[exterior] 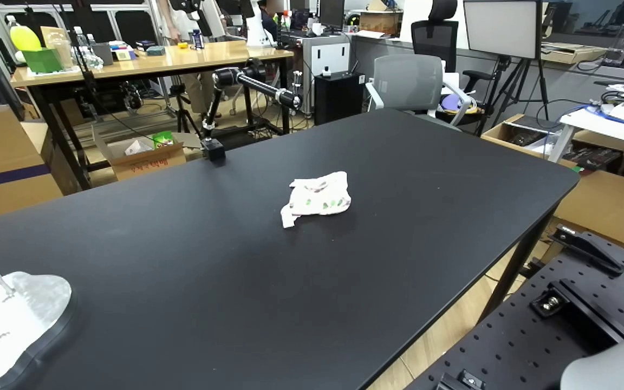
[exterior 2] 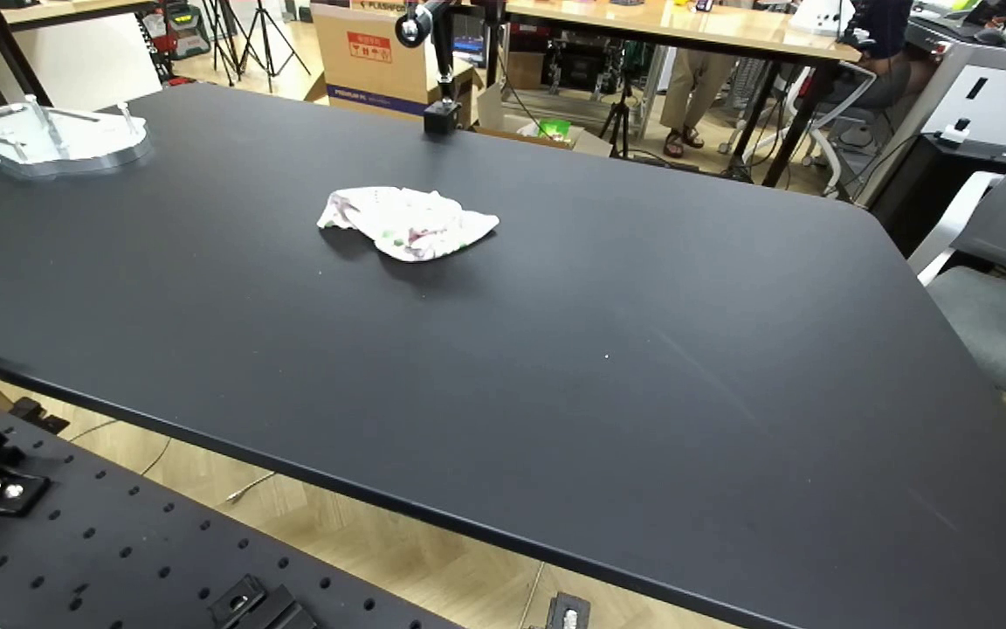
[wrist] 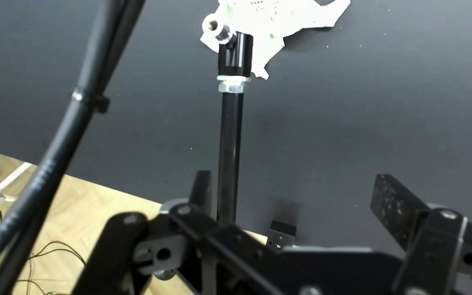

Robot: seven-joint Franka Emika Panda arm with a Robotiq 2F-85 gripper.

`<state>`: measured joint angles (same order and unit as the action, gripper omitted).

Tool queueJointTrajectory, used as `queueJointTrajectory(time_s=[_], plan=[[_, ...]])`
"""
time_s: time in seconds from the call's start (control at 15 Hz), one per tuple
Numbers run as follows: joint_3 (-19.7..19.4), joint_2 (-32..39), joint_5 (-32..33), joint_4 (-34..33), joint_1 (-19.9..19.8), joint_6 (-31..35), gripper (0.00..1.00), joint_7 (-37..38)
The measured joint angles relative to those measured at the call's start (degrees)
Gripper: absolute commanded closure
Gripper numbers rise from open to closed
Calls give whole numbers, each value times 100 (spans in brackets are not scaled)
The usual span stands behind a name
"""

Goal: Hang the cloth on the stand

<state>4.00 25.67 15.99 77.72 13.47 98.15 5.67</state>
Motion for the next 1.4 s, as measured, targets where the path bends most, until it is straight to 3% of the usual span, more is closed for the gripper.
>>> queueJointTrajectory(time_s=[0.47,0.8,1.4], plan=[[-12,-60,86,100,-6,545,0,58],[-73,-724,-124,1392,-251,1344,0,141],[15,-630,-88,1434,-194,1376,0,-15]])
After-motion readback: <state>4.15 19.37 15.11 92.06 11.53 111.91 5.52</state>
